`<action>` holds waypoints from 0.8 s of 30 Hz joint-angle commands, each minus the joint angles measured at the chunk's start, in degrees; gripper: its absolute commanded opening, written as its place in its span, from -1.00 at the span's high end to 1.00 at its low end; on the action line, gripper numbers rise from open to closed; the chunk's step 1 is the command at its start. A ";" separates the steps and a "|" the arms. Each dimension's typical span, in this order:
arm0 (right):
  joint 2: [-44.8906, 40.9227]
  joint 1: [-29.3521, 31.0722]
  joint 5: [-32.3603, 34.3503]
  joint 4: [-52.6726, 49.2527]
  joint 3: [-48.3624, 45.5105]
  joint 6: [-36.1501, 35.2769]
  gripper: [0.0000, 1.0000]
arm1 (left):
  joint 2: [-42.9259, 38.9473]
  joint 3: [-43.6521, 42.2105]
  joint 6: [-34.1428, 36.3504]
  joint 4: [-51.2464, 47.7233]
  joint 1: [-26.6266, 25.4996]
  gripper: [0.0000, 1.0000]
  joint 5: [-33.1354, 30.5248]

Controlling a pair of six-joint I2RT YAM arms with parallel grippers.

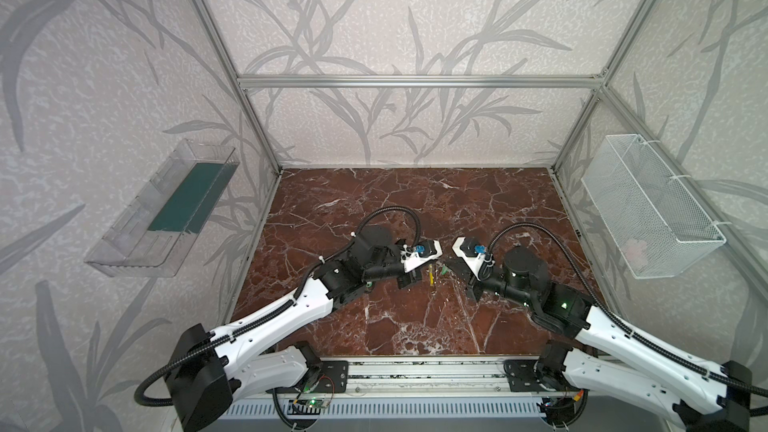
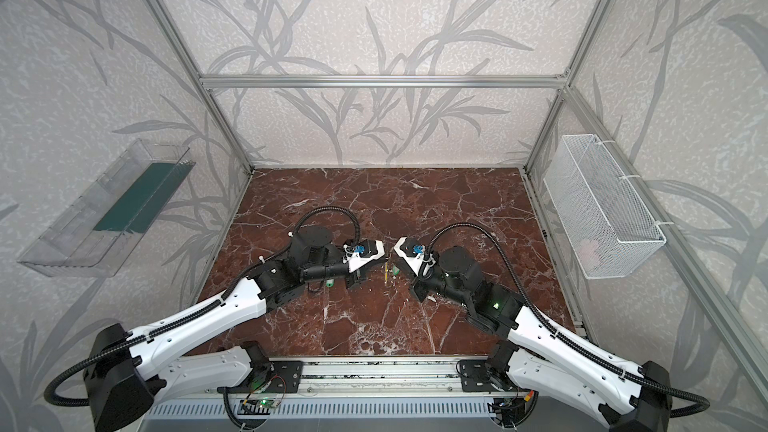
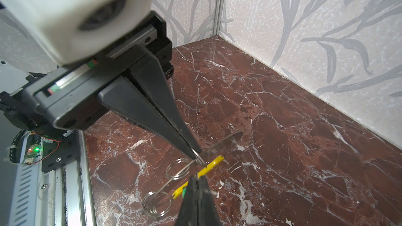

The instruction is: Put the keys on the keyring

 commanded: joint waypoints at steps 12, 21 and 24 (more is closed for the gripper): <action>1.12 -0.18 -1.34 2.76 0.14 2.32 1.00 | -0.84 1.07 1.87 1.83 -1.33 1.00 -0.29; 0.23 -0.32 0.91 3.30 -0.44 3.51 1.00 | -1.45 0.72 4.23 0.82 -2.16 1.00 -1.50; 0.16 -0.58 1.04 3.21 -0.51 4.13 1.00 | -1.73 0.57 5.23 0.38 -2.43 1.00 -1.70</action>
